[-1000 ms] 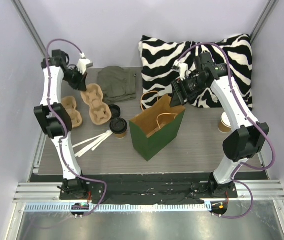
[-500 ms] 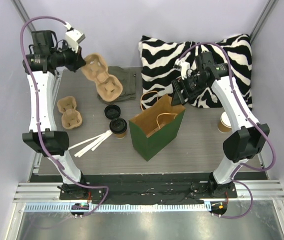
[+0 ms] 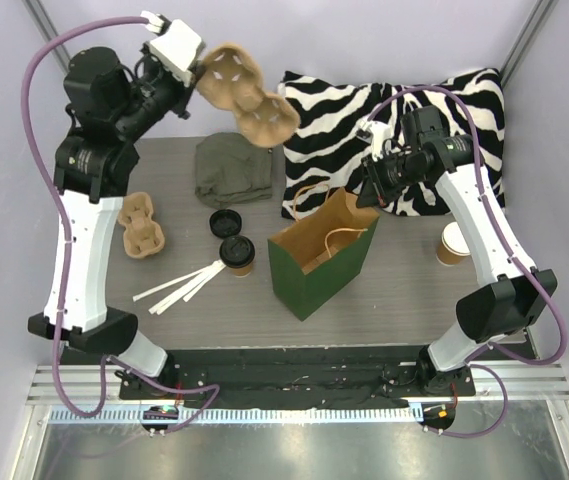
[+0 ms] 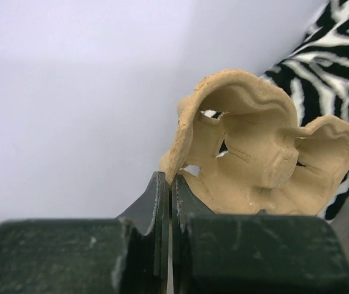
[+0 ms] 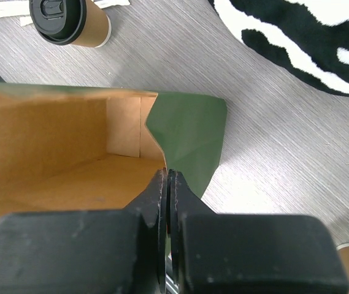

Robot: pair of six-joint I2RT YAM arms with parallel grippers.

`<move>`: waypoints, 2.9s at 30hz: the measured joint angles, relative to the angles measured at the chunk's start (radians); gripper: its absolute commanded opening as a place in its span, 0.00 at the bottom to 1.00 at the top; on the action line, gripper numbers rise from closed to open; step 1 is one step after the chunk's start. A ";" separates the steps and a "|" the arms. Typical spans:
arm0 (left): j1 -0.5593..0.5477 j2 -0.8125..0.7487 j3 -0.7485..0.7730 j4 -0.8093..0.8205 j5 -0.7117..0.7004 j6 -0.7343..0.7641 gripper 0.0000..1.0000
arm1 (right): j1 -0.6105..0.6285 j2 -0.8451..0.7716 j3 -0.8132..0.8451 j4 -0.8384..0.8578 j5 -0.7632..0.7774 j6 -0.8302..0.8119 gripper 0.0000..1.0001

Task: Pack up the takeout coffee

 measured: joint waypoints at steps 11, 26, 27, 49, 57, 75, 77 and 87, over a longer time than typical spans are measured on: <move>-0.468 -0.068 -0.108 0.039 -0.202 0.169 0.00 | 0.000 0.000 -0.006 0.027 -0.004 0.016 0.01; -0.661 -0.085 -0.335 0.015 -0.353 0.359 0.00 | 0.000 -0.040 -0.007 0.034 0.012 0.027 0.01; -0.663 -0.089 -0.350 0.010 -0.349 0.371 0.00 | 0.000 -0.042 -0.007 0.034 0.010 0.021 0.01; -0.851 -0.145 -0.408 -0.045 -0.374 0.472 0.00 | 0.072 0.062 0.296 -0.176 -0.170 -0.502 0.01; -0.851 -0.164 -0.547 0.043 -0.447 0.475 0.00 | 0.137 0.058 0.253 -0.185 -0.192 -0.563 0.01; -0.908 -0.303 -0.718 0.201 -0.403 0.624 0.00 | 0.150 0.069 0.244 -0.174 -0.279 -0.512 0.01; -0.924 -0.303 -0.718 0.202 -0.406 0.645 0.00 | 0.150 0.069 0.231 -0.162 -0.278 -0.483 0.01; -1.002 -0.302 -0.740 0.257 -0.443 0.799 0.00 | 0.151 0.103 0.203 -0.128 -0.251 -0.370 0.01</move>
